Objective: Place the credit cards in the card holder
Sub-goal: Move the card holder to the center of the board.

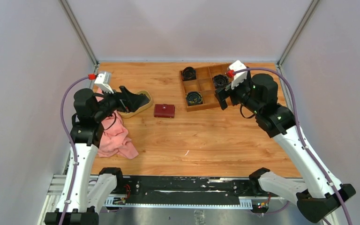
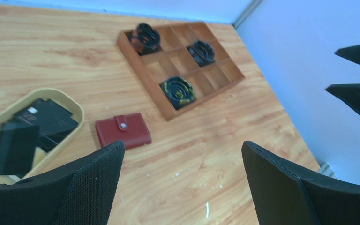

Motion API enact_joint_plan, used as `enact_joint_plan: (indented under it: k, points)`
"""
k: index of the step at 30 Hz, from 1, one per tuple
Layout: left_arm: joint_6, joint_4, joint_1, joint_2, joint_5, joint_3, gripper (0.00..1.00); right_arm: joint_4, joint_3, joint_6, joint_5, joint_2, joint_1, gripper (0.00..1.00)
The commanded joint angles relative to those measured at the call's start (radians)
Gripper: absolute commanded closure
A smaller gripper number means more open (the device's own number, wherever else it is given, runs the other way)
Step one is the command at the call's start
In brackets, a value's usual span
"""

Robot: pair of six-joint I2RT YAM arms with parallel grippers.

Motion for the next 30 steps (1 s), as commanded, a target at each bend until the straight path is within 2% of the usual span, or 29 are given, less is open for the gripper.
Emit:
enact_joint_plan:
  k: [1,4,6,8,10,12,15,18,21,26,30]
  points:
    - [0.018,-0.018,-0.064,0.006,0.080,-0.017,0.00,-0.033,-0.108,-0.036,-0.163,-0.032,-0.034,0.00]
    - [0.044,-0.037,-0.138,0.012,-0.005,-0.040,0.00,-0.038,-0.190,-0.171,-0.274,-0.039,-0.060,0.00]
    - [0.076,-0.031,-0.227,0.015,-0.124,-0.059,0.00,-0.039,-0.235,-0.229,-0.318,-0.035,-0.082,0.03]
    - [0.099,-0.010,-0.348,0.031,-0.264,-0.083,0.00,-0.036,-0.269,-0.253,-0.427,-0.022,-0.126,0.06]
    - [0.100,0.066,-0.423,0.065,-0.355,-0.120,0.00,-0.009,-0.311,-0.247,-0.552,-0.005,-0.180,0.09]
    - [0.094,0.182,-0.456,0.103,-0.441,-0.195,0.00,0.009,-0.348,-0.259,-0.593,0.005,-0.207,0.08]
    - [0.098,0.381,-0.458,0.194,-0.556,-0.304,0.00,0.014,-0.388,-0.285,-0.599,0.031,-0.210,0.08]
    - [0.104,0.443,-0.457,0.356,-0.650,-0.297,0.00,-0.020,-0.384,-0.297,-0.627,0.073,-0.210,0.09]
    - [0.092,0.448,-0.450,0.493,-0.655,-0.237,0.01,-0.055,-0.360,-0.303,-0.642,0.111,-0.210,0.10]
    - [0.055,0.450,-0.386,0.673,-0.629,-0.175,0.16,-0.100,-0.327,-0.305,-0.645,0.156,-0.210,0.14]
    - [0.035,0.450,-0.348,0.785,-0.575,-0.127,0.19,-0.105,-0.325,-0.305,-0.645,0.154,-0.210,0.14]
